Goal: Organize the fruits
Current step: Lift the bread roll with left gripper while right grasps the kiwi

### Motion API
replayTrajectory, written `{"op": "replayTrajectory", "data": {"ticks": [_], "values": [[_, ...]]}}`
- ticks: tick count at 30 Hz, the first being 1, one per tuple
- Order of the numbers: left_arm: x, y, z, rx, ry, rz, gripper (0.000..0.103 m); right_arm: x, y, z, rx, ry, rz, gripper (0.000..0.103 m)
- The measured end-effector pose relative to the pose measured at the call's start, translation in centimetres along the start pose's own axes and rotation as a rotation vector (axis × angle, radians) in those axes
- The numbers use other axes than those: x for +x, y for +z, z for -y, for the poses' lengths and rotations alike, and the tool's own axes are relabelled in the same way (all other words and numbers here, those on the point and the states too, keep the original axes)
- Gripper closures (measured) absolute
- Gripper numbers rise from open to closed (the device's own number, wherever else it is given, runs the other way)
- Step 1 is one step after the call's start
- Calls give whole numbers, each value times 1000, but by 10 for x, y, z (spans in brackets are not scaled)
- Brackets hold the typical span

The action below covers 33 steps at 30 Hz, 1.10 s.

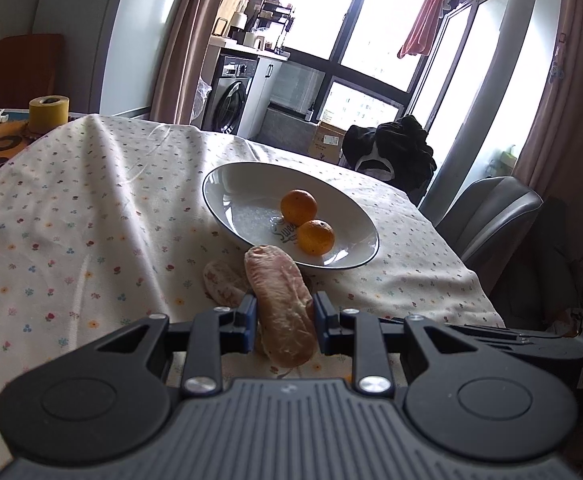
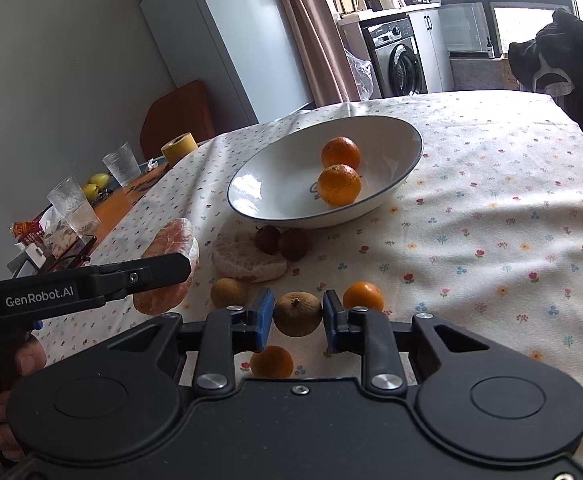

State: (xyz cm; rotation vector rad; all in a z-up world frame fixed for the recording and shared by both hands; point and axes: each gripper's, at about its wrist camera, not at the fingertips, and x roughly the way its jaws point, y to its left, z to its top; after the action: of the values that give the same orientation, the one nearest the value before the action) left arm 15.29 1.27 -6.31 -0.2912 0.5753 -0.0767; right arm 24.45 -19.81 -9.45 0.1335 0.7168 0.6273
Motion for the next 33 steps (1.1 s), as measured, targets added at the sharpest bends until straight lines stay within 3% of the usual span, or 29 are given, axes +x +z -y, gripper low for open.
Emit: {"op": "replayTrajectory", "data": {"ticks": [25, 29, 30, 31, 33], "values": [[21, 51, -8, 20, 26, 64, 77, 31, 68, -5, -56, -7, 76, 78], [29, 59, -10, 22, 25, 60, 78, 37, 72, -6, -61, -12, 87, 72], [31, 61, -10, 22, 25, 58, 81, 37, 73, -6, -59, -13, 85, 71], [34, 63, -10, 25, 26, 57, 90, 37, 73, -5, -53, -14, 84, 71], [39, 66, -9, 30, 6, 56, 93, 35, 72, -3, -40, -23, 83, 71]]}}
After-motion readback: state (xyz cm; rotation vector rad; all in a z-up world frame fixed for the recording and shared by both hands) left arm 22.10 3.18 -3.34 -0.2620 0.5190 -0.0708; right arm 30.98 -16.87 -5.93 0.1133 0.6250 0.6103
